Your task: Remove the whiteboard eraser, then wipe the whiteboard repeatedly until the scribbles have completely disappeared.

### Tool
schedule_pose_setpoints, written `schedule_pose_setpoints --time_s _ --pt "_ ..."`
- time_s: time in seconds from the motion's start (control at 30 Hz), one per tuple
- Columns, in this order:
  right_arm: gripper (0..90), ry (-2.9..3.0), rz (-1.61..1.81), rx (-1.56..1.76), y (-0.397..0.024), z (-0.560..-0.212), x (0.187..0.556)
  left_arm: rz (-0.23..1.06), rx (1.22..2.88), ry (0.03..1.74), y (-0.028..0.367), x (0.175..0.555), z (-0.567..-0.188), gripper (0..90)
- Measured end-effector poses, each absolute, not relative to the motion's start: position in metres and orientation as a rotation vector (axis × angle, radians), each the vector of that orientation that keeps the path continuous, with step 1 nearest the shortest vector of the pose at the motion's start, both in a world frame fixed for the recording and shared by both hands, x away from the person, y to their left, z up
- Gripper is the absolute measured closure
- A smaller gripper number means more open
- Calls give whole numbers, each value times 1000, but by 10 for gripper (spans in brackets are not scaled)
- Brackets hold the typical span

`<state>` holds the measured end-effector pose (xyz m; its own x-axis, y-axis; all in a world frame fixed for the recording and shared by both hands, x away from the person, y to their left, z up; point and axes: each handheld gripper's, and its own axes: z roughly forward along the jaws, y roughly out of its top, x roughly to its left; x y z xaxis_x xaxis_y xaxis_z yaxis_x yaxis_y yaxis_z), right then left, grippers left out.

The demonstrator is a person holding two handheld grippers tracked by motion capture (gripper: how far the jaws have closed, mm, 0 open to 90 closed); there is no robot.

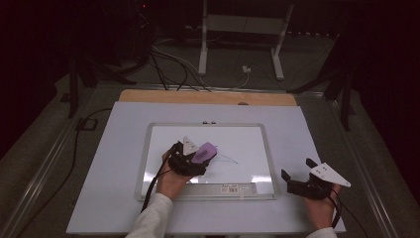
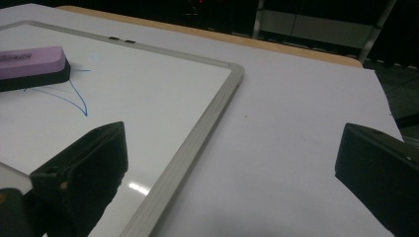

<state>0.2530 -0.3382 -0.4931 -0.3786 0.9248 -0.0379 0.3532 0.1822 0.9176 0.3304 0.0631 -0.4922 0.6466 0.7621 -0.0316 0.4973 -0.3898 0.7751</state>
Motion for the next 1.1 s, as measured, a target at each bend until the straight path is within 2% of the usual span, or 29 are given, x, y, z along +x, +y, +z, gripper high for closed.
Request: schedule_pose_setpoints --time_s 0.1,0.37,0.8,1.0,1.1 --pt "1 1842 1176 1199 -338 -493 253 396 2069 1001 63 333 -495 176" --pt "1 1842 1175 1201 -338 -493 253 368 2109 1019 61 339 -501 187" --pt "1 1845 1176 1198 -338 -493 253 377 2192 997 55 344 -500 306" --pt "1 1845 1177 1200 -338 -493 253 375 2204 1005 56 345 -501 406" --pt "1 1847 1175 1199 -338 -493 253 380 2207 1002 55 345 -501 414"
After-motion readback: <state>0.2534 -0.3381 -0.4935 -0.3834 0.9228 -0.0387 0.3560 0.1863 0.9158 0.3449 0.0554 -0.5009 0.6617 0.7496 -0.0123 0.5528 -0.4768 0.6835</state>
